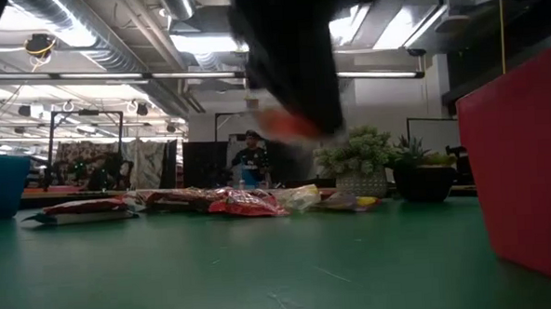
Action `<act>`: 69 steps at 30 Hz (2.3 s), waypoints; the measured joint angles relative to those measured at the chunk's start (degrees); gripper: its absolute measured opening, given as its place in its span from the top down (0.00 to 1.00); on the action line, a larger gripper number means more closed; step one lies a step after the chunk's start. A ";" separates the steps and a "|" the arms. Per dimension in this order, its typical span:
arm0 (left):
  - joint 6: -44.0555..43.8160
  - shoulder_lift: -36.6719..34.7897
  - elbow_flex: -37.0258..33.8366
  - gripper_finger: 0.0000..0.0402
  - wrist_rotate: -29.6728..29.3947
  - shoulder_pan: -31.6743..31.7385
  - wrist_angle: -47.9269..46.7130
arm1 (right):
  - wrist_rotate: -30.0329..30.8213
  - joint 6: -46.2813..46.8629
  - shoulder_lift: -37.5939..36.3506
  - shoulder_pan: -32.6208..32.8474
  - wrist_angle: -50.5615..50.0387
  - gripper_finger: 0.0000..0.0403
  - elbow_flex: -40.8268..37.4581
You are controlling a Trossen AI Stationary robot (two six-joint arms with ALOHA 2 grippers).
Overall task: Sort candy
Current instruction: Put the transparent candy into the orange bin, then put the yellow candy into the green bin
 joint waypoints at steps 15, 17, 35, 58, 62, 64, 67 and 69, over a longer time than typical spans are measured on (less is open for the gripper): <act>-10.33 -0.11 8.03 0.88 2.86 -15.57 -20.83 | 0.01 0.00 0.00 0.00 0.15 0.52 -0.02; -14.05 -0.11 8.03 0.88 2.80 -17.94 -23.03 | 0.01 0.00 0.00 0.00 0.14 0.52 -0.02; -39.64 -0.11 8.03 0.78 -3.82 -29.31 -34.61 | 4.96 -0.04 0.00 -0.02 0.15 0.52 -0.04; -37.57 -0.11 8.03 0.52 -15.65 -26.35 -34.88 | 27.00 -8.64 1.64 -16.87 -4.67 0.52 -1.50; -37.57 -0.11 8.03 0.52 -15.63 -26.18 -34.68 | 27.04 -13.14 2.76 -20.44 -2.34 0.52 -3.62; -37.55 -0.11 8.03 0.52 -15.63 -26.20 -34.67 | 27.01 -13.50 4.01 -22.21 -2.36 0.52 -4.38; -37.57 -0.11 8.03 0.52 -15.56 -26.21 -33.87 | 26.61 -13.56 5.76 -24.34 -1.68 0.52 -5.82; -37.55 -0.11 8.03 0.52 -15.56 -26.33 -33.34 | 25.27 -13.91 7.24 -25.58 0.56 0.52 -6.41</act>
